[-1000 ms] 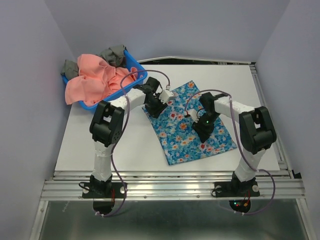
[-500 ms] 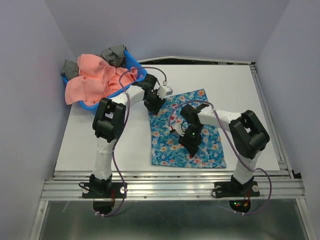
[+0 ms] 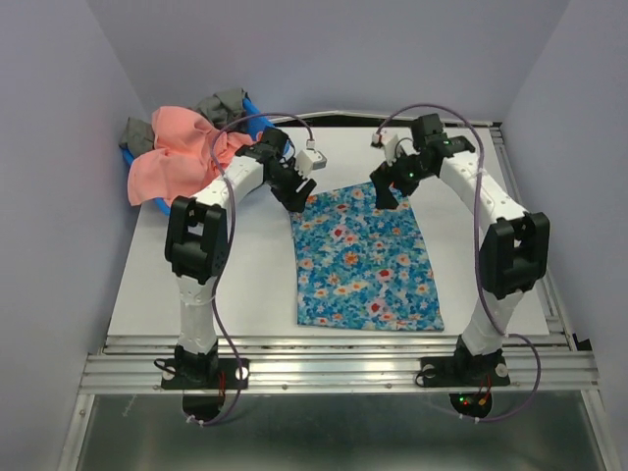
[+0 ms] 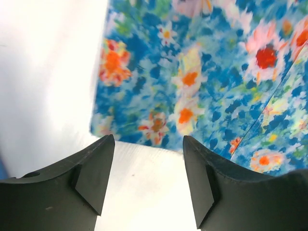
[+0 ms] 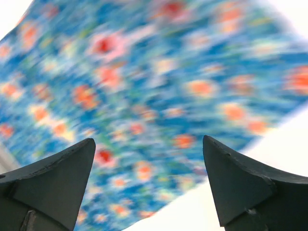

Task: Fold and stack the skirts
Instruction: Flatten the skirt out, then fold the skirt

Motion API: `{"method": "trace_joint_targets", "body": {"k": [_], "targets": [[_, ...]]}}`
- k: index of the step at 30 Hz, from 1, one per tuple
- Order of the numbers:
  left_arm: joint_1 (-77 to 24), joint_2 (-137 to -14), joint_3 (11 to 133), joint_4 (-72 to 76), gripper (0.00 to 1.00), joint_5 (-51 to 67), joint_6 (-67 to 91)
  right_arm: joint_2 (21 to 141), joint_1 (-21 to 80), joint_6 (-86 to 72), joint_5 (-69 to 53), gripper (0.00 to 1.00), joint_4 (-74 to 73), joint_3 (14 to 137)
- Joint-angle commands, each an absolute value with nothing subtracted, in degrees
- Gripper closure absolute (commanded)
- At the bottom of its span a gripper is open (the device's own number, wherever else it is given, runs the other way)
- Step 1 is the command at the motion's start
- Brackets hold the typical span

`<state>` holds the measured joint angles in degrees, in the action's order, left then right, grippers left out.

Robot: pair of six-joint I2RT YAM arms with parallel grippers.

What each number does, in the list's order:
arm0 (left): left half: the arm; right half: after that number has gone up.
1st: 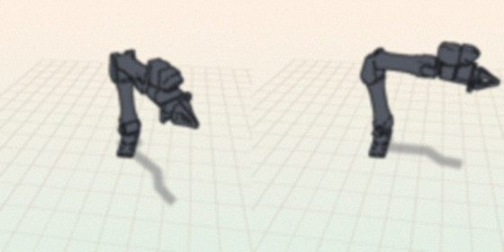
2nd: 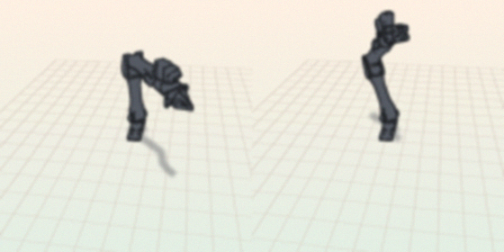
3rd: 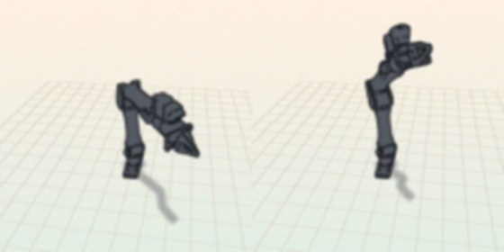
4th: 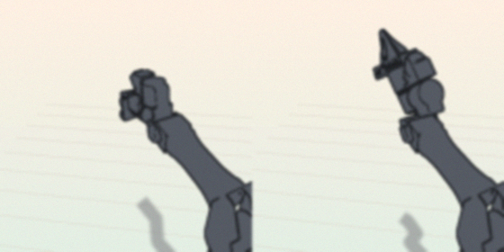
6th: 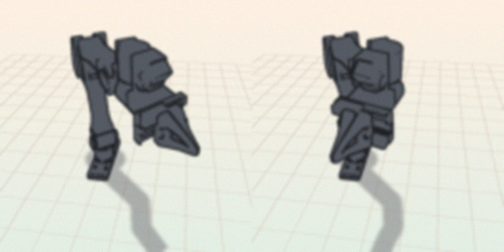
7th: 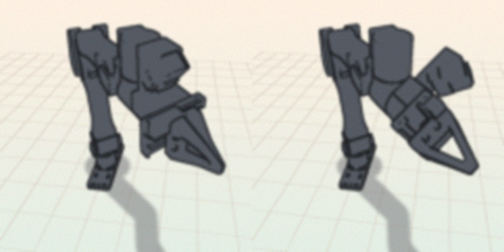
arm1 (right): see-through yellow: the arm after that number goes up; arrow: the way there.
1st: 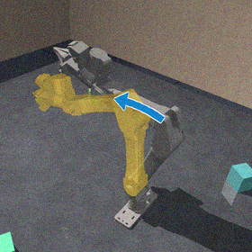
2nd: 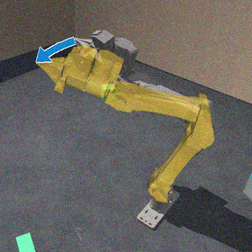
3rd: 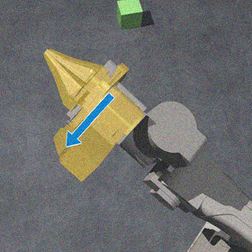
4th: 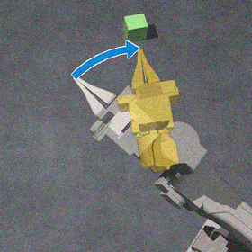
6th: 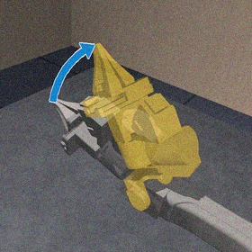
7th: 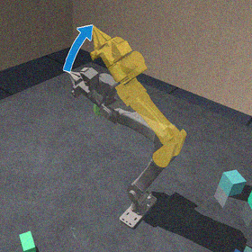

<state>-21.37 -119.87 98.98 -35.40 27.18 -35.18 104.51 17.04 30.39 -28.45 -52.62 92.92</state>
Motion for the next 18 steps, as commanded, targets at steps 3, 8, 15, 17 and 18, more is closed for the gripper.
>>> {"method": "trace_joint_targets", "body": {"k": [3, 8, 15, 17, 18], "targets": [[-21.18, -116.1, 104.32, -35.33, 0.3, 29.71, -34.2, 118.17, 9.68, 32.42, -24.44, 0.12, -41.68, 112.1], [-21.09, -118.04, 107.49, -35.77, 0.3, 29.44, -32.44, 131.29, 5.72, 36.29, -26.54, 0.28, -39.81, 127.42], [-21.01, -120.67, 108.98, -36.56, 0.3, 27.6, -31.47, 137.11, 4.31, 50.61, -30.23, 0.31, -39.12, 127.19], [-21.01, -121.11, 109.34, -36.65, 0.3, 27.16, -30.77, 136.5, 3.78, 54.57, -31.37, 0.32, -37.71, 124.03], [-21.01, -121.55, 109.42, -36.82, 0.3, 26.9, -30.76, 136.23, 3.78, 55.8, -31.72, 0.32, -37.36, 121.84]]}}
